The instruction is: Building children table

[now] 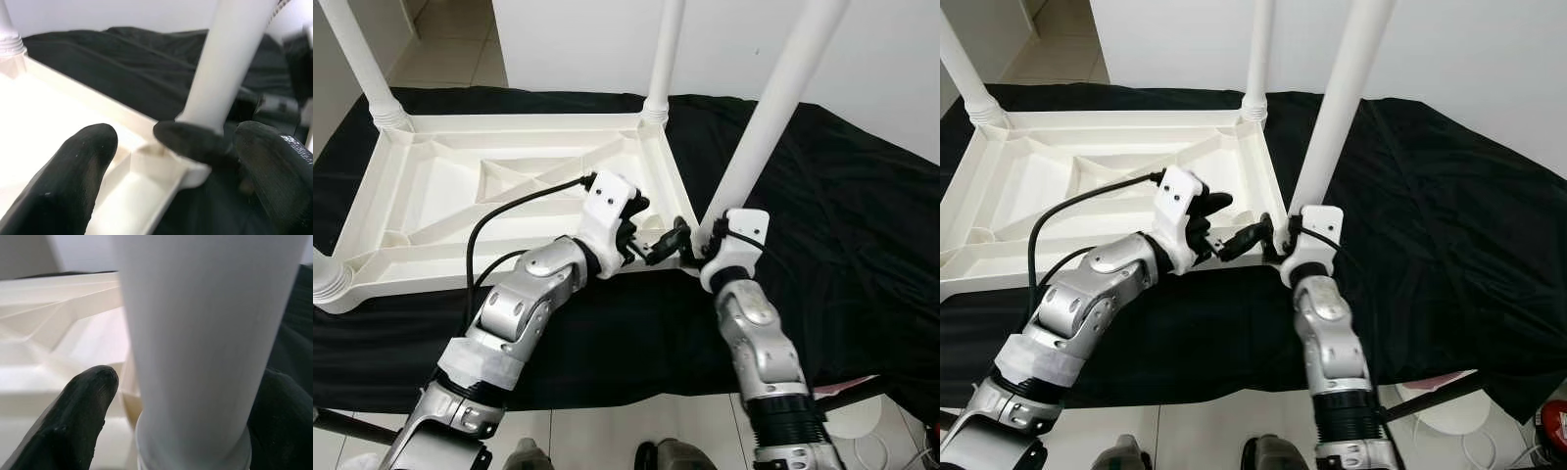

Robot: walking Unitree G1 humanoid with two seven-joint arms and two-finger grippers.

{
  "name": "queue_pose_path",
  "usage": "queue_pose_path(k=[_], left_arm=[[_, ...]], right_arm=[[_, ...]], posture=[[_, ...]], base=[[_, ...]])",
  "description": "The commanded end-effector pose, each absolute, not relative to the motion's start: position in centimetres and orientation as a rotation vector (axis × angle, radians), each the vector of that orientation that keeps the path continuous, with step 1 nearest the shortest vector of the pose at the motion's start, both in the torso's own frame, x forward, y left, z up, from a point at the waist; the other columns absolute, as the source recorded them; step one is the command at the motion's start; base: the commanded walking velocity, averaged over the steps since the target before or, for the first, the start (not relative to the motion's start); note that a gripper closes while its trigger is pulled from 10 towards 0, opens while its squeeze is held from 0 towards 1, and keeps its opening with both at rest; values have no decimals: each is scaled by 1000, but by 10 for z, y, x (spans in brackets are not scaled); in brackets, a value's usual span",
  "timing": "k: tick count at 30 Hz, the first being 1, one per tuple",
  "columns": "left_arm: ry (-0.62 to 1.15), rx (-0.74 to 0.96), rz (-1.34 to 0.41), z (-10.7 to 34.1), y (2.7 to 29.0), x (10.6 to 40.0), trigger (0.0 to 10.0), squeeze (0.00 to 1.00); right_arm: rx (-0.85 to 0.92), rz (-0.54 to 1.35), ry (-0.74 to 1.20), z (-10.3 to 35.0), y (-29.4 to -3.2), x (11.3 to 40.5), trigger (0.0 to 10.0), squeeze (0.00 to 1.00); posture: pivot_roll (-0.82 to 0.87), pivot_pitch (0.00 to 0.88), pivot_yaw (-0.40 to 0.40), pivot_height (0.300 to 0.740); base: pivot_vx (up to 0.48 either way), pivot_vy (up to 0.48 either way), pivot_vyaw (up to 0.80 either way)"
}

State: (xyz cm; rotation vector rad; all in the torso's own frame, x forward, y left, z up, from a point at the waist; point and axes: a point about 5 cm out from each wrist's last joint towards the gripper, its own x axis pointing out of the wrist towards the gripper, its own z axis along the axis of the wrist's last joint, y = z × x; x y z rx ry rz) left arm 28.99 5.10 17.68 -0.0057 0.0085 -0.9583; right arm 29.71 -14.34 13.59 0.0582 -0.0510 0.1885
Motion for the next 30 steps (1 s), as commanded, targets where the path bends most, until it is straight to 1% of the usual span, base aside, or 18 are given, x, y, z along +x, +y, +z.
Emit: queue_pose_path(k=[1, 3, 8, 11, 14, 21, 22, 23, 24, 26, 27, 28, 30], left_arm=[[-7, 19, -1062, 176, 46, 282, 10000, 0], [7, 27, -1032, 168, 45, 278, 10000, 0], [25, 35, -1013, 160, 46, 277, 10000, 0], [39, 0, -1012, 159, 50, 279, 10000, 0], [46, -1, -1021, 160, 51, 280, 10000, 0], [53, 50, -1077, 161, 52, 279, 10000, 0], [52, 57, -1081, 160, 52, 278, 10000, 0], [52, 57, -1081, 160, 52, 278, 10000, 0], [53, 62, -1085, 160, 52, 278, 10000, 0], [53, 62, -1085, 160, 52, 278, 10000, 0], [52, 63, -1088, 160, 52, 277, 10000, 0], [56, 57, -1077, 159, 52, 278, 10000, 0], [54, 58, -1069, 159, 52, 279, 10000, 0]], right_arm=[[59, 233, -56, 133, -146, 296, 10000, 0], [12, 306, -51, 131, -155, 297, 10000, 0], [-52, 368, -66, 133, -161, 301, 10000, 0], [-112, 445, -65, 132, -166, 309, 10000, 0], [-125, 471, -64, 132, -166, 312, 10000, 0], [-187, 603, -53, 136, -159, 327, 10000, 0], [-193, 622, -46, 134, -158, 328, 8196, 0], [-193, 622, -46, 134, -158, 328, 8196, 0], [-196, 638, -36, 132, -157, 328, 4392, 0], [-196, 638, -36, 132, -157, 328, 4392, 0], [-198, 650, -28, 129, -157, 327, 2471, 0], [-187, 662, -12, 125, -157, 325, 0, 0], [-179, 670, 0, 121, -157, 324, 0, 0]], posture=[[82, 0, -20, 740], [84, 0, -19, 740], [87, 0, -5, 740], [86, 0, 6, 740], [87, 0, 6, 740], [88, 0, 10, 740], [89, 0, 9, 740], [89, 0, 9, 740], [92, 0, 6, 740], [92, 0, 6, 740], [94, 0, 4, 740], [97, 0, 0, 740], [97, 0, 0, 740]], base=[[0, 0, 0], [0, 0, 0], [0, 0, 0], [0, 0, 0], [0, 0, 0], [0, 0, 0], [0, 0, 0], [0, 0, 0], [0, 0, 0], [0, 0, 0], [0, 0, 0], [0, 0, 0], [0, 0, 0]])
